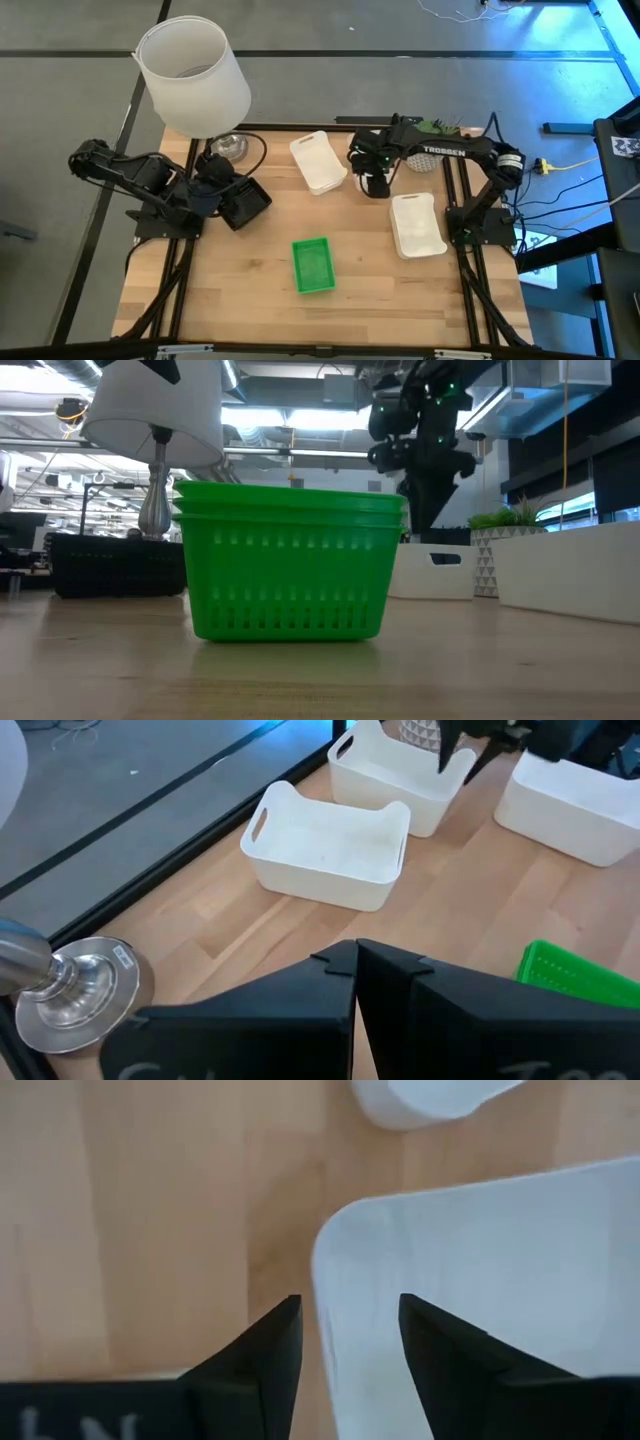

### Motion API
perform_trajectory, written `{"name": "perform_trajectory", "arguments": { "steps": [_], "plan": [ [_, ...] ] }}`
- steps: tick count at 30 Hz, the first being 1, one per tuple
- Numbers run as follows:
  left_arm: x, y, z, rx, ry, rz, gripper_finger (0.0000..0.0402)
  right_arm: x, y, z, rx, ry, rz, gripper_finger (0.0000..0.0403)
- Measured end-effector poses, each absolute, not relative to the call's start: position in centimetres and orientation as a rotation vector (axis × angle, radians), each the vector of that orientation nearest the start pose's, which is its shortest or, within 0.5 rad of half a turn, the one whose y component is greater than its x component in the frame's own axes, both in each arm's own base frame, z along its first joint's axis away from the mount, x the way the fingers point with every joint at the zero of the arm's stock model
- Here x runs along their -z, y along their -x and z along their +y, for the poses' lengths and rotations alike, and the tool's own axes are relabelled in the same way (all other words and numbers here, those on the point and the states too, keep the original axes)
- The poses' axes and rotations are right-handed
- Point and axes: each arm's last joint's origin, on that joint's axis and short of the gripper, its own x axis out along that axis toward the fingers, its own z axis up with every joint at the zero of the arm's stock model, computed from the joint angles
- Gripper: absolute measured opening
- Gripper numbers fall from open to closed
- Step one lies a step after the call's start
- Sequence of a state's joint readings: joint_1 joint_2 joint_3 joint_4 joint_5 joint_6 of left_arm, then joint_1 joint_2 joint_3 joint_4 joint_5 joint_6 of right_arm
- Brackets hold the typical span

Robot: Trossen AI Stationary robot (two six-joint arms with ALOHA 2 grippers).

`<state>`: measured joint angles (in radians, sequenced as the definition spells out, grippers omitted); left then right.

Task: Stack baskets by color
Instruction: Stack the middle white bin on the white bin

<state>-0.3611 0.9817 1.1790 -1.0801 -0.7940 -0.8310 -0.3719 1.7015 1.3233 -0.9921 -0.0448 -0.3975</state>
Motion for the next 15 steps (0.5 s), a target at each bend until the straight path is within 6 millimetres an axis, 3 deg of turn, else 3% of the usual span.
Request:
{"name": "perform_trajectory", "arguments": {
  "steps": [15],
  "plan": [
    [-36.2, -15.5, -3.6, -0.664, 0.297, 0.517, 0.0, -19.8, -29.4, -12.4, 0.018, 0.023, 1.329, 0.0167]
  ]
}}
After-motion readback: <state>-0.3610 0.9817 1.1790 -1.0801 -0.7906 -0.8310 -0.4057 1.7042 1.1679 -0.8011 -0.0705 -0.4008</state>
